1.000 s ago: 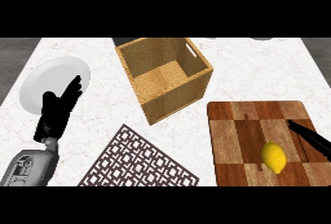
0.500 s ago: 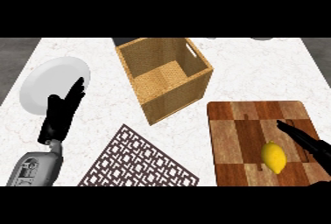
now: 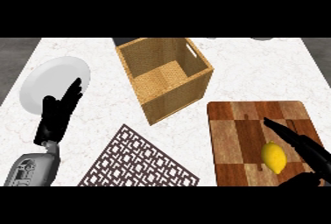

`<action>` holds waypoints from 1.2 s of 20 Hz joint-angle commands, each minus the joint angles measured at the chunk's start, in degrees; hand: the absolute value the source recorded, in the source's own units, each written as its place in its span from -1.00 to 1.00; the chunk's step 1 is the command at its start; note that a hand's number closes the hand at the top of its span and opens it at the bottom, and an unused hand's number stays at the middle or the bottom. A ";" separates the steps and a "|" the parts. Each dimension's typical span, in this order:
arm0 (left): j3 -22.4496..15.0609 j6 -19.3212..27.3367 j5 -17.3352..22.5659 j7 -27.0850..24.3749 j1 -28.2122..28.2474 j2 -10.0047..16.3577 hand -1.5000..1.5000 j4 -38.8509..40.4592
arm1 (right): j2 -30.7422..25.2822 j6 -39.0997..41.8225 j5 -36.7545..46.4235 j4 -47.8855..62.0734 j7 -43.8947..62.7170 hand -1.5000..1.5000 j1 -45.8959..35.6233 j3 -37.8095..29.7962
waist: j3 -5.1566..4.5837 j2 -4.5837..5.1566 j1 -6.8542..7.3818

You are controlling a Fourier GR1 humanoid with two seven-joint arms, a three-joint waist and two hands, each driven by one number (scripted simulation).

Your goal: Pick the lemon from the cutting board and place it in the basket

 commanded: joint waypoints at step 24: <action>0.49 -2.14 -2.67 1.81 -3.74 -1.67 0.00 0.29 | 15.74 -18.47 28.43 -2.26 12.90 1.00 -7.11 20.95 | -0.54 0.24 3.76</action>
